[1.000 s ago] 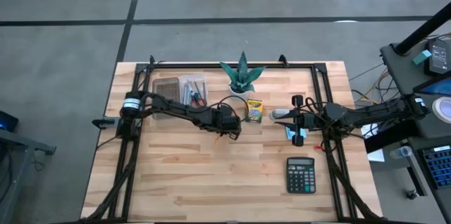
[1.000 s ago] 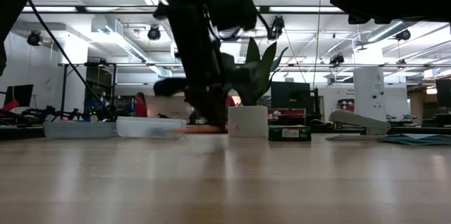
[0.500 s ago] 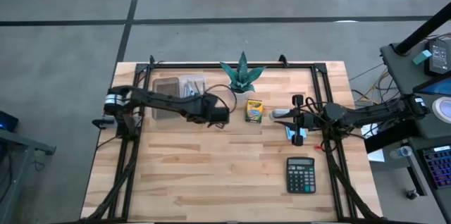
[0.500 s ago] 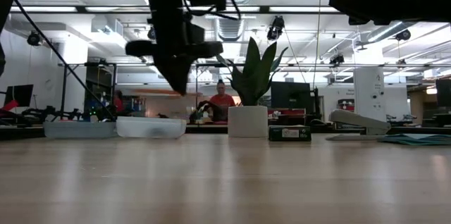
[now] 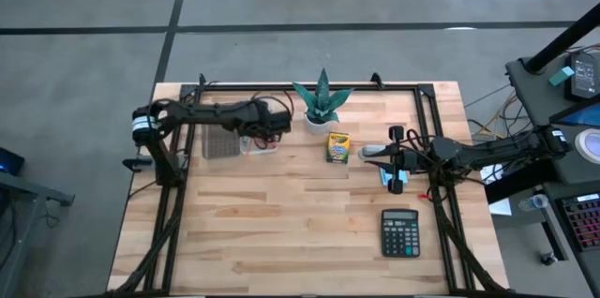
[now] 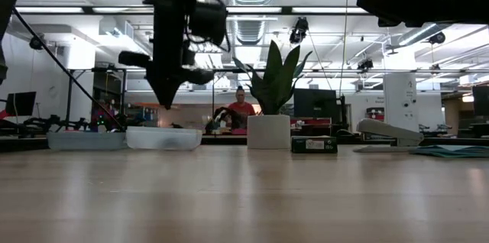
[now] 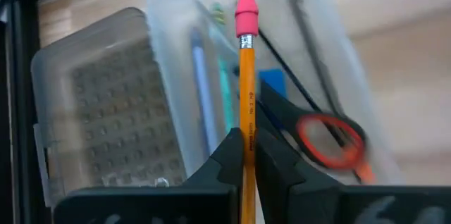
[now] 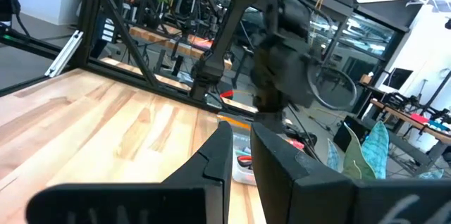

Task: Pack school essentials
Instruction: Put the yellow pencil into the black supply box

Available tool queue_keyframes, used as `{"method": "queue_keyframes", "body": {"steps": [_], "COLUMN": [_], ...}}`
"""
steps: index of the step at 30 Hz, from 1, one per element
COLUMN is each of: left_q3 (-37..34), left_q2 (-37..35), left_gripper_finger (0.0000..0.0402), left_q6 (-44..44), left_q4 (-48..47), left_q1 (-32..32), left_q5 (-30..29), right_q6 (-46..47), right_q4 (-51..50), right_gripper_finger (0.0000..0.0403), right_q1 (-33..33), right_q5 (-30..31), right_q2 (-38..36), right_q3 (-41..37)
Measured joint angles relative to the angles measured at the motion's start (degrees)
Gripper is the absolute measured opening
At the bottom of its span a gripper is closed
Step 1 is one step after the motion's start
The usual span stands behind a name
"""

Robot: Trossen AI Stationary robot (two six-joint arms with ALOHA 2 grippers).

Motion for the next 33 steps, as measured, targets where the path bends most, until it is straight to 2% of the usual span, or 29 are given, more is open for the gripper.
{"method": "queue_keyframes", "body": {"steps": [6, 14, 33], "left_q3": [-3.0, -3.2, -5.2], "left_q2": [0.0, 0.9, 2.7], "left_gripper_finger": [0.0001, 0.0001, 0.0006], "left_q6": [1.2, 1.9, 1.0], "left_q4": [5.0, 7.2, 12.3], "left_q1": [5.5, 9.4, 10.1], "left_q5": [0.0, 0.0, 0.1], "right_q6": [0.0, -0.1, -0.9], "right_q4": [0.0, 0.0, 0.0], "right_gripper_finger": [0.0043, 0.0043, 0.0043], "right_q1": [0.0, 0.0, 0.0], "right_q5": [0.0, 0.0, 0.0], "right_q2": [0.0, 0.0, 0.0], "right_q3": [0.0, 0.0, 0.0]}}
